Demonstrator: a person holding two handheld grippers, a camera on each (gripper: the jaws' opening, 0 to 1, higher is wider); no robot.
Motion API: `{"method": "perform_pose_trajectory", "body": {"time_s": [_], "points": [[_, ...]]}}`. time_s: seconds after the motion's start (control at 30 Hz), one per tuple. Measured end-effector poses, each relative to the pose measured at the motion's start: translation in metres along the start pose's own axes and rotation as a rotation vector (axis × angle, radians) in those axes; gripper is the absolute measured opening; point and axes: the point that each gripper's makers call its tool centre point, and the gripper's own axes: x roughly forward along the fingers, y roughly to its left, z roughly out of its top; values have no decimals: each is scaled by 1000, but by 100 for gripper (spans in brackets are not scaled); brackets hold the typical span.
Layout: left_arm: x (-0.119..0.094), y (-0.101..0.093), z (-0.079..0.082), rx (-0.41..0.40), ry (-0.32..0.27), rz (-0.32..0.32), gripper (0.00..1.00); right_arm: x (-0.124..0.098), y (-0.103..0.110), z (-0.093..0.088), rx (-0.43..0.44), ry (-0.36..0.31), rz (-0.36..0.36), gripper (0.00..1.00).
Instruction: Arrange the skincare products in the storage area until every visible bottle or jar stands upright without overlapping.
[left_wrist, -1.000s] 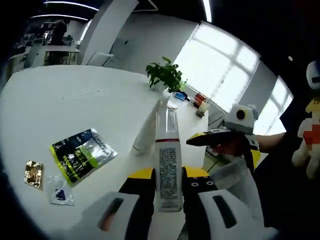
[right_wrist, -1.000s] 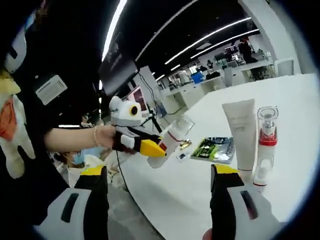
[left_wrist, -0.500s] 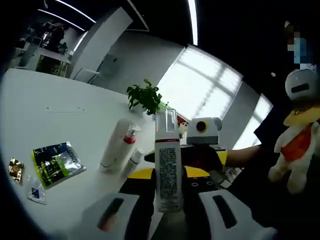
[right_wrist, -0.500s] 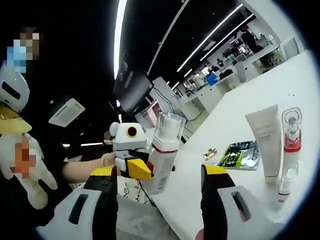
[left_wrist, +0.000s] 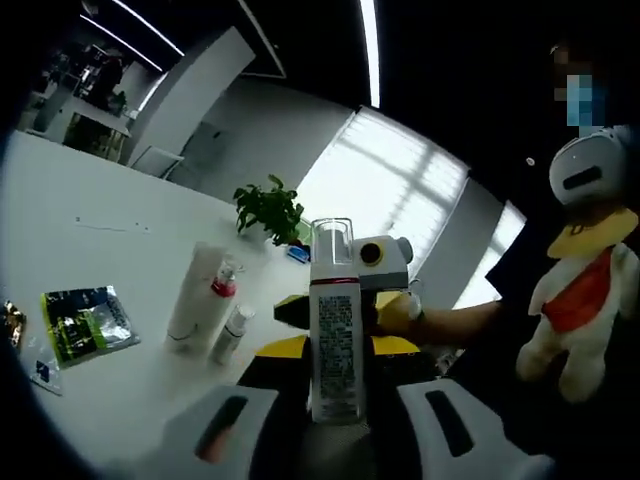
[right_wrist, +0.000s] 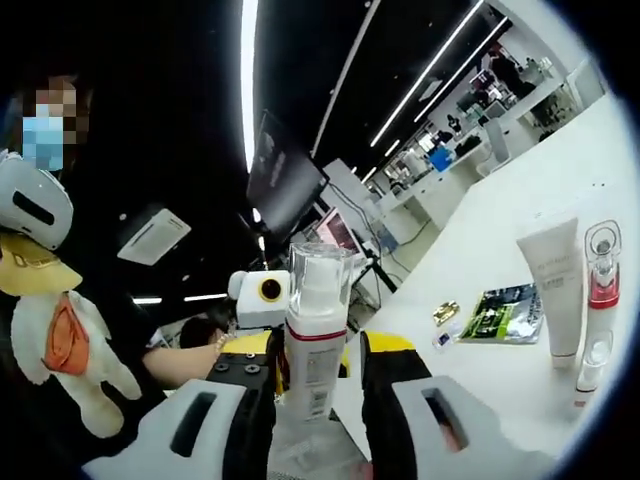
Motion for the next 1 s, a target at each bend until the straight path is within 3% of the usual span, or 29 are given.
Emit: {"method": "perform_pose_trajectory", "body": {"time_s": [0.33,0.57,0.63,0.7,0.8,0.87,1.0], "points": [[1,-10,-4,-33,-18,-37,25,-3,12,-4,-11,8,44,22],[5,-12,-2,-13,-4,-57,22,-4,12,0,-24,11,24,20],[6,-15,-2,11,24,-65,20,-4,11,1,-55,20,15,20],[5,-13,-11,52,101,-61,21,-5,11,1,-81,27,8,20],[2,-5,-28,110,230,-16,35,-7,4,-2,-154,65,-26,20],[-2,-1,-37,164,304,2,38,-8,2,-7,-202,102,-42,20],[-10,1,-35,215,355,11,40,-11,-1,-15,-290,156,-55,20]]}}
